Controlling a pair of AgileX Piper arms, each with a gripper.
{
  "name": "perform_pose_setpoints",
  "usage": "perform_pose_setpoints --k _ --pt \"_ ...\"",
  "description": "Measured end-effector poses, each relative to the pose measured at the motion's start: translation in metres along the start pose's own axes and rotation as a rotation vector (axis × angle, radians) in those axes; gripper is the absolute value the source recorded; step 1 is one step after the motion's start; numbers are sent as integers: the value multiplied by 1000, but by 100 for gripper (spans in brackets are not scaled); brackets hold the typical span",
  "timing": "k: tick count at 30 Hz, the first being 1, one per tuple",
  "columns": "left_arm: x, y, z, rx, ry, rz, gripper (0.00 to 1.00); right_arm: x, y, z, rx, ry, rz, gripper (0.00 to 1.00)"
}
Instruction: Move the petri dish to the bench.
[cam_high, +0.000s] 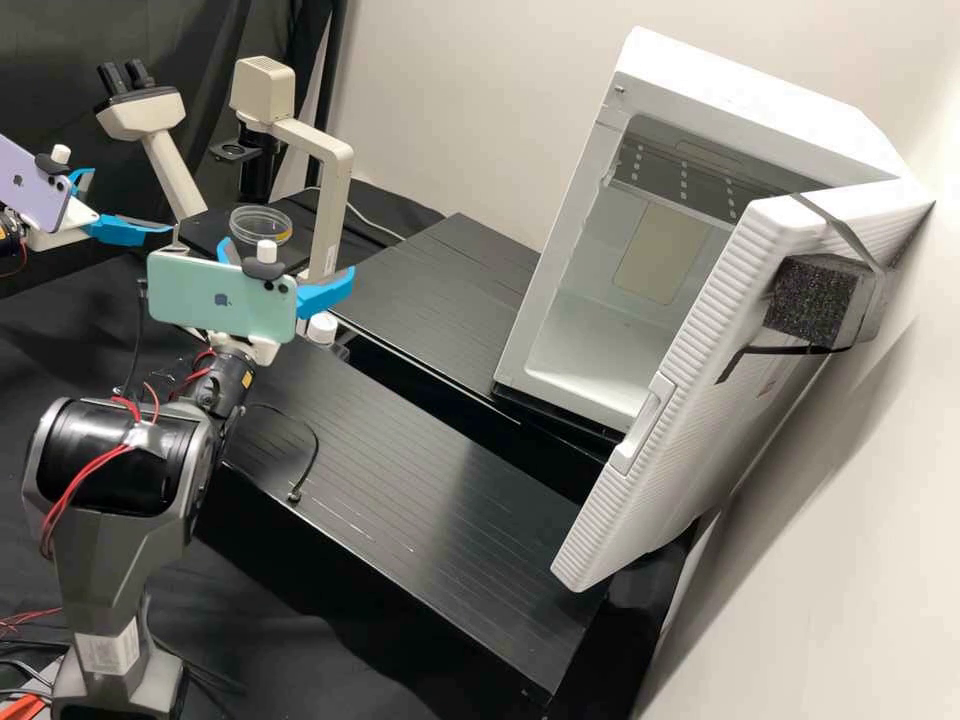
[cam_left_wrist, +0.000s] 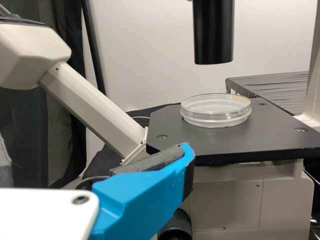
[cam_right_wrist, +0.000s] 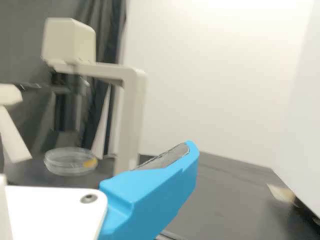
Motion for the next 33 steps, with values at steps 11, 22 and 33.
perform_pose_setpoints --k 11,22,33 --pt "0 0 0 0 0 0 100 57 -32 -11 32 -21 -127 100" --pt "0 0 0 0 0 0 100 105 -53 -23 57 -15 -175 100" --pt "0 0 0 0 0 0 100 136 -82 -37 8 -27 -233 100"
